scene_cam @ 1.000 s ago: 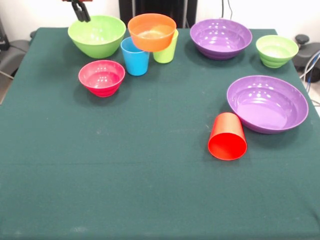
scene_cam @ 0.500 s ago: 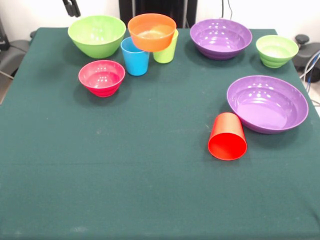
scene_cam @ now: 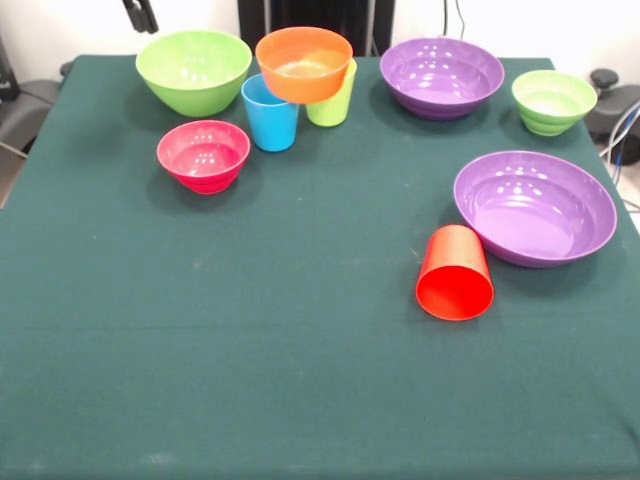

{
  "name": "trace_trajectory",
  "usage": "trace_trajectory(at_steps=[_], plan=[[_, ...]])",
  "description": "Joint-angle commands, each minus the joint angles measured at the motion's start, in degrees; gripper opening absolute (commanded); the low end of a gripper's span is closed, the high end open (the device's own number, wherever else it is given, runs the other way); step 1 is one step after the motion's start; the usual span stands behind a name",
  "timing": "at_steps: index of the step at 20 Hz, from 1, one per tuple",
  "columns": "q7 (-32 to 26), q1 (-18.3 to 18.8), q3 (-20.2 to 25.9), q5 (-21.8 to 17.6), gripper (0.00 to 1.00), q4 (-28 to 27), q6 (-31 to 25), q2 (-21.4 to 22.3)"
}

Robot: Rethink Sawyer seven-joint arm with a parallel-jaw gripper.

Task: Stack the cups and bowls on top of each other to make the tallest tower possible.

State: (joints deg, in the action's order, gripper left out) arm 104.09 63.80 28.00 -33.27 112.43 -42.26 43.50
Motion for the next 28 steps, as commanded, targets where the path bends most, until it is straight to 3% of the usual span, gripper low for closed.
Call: trace_trajectory(at_steps=[1,3,4,18,28], plan=[[-6.0,-1.5,-0.6,-4.4,0.0,-0.3,-1.2,-3.5],[-5.9,-1.3,-0.5,-4.6,0.0,-0.1,-0.5,-3.3],[-6.2,-0.9,-0.1,-4.3,1.0,0.2,0.1,-3.5],[-5.5,-1.4,-0.3,-5.4,1.0,0.4,0.7,-2.4],[-5.9,-1.4,-0.8,-7.0,1.0,-1.7,1.0,-4.2]])
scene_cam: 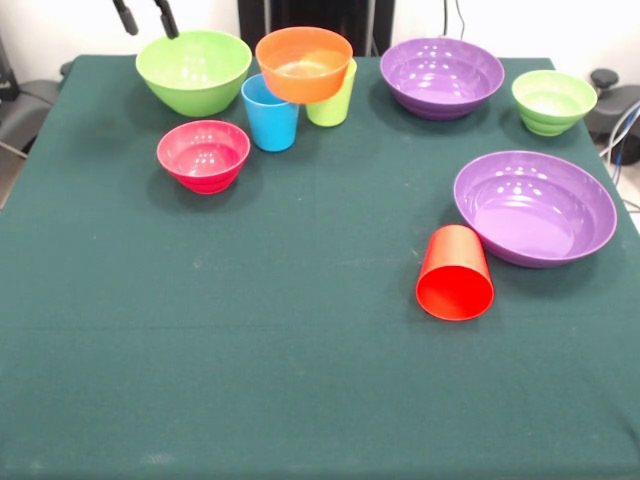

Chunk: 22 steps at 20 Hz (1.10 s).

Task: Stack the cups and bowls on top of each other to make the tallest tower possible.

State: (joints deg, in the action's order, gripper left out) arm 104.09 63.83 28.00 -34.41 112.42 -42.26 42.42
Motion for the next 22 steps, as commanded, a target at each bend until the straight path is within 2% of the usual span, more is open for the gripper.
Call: trace_trajectory(at_steps=[1,5,22], plan=[[-5.7,-1.5,-0.9,-6.1,1.0,-1.9,1.4,-3.6],[-4.9,-1.7,-1.5,-7.5,1.0,-2.5,2.9,-5.0],[-5.2,-0.8,-0.9,-9.5,1.0,-4.7,2.2,-7.1]])
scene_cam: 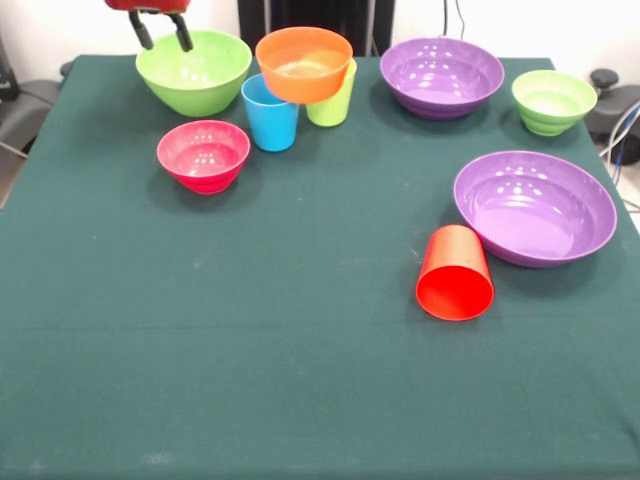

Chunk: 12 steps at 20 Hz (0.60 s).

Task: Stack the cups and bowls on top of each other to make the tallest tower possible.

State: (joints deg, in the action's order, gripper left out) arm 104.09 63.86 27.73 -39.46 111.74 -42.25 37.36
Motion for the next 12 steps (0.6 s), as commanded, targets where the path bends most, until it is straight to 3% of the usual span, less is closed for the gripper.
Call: trace_trajectory(at_steps=[1,6,12], plan=[[-5.3,-0.8,-0.6,-4.4,1.0,-4.0,2.0,-1.9],[-5.5,-0.7,-0.3,-3.8,1.0,-3.3,1.3,-1.0],[-7.0,0.2,0.7,-1.6,1.0,-1.1,-1.4,3.5]])
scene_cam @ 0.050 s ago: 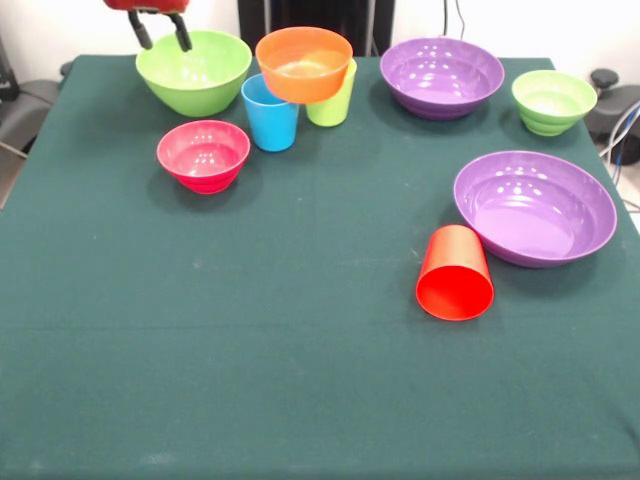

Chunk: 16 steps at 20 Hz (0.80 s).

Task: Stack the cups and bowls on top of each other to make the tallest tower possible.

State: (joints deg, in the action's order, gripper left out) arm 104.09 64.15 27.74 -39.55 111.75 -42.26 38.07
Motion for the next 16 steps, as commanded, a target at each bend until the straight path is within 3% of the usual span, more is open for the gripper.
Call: trace_trajectory(at_steps=[1,7,16], plan=[[-7.3,0.0,0.8,-1.3,1.0,-1.1,-1.8,3.2],[-7.3,0.1,1.1,-1.1,1.0,-1.3,-2.1,3.2],[-7.3,0.0,0.2,-4.6,1.0,-6.0,0.8,-3.2]])
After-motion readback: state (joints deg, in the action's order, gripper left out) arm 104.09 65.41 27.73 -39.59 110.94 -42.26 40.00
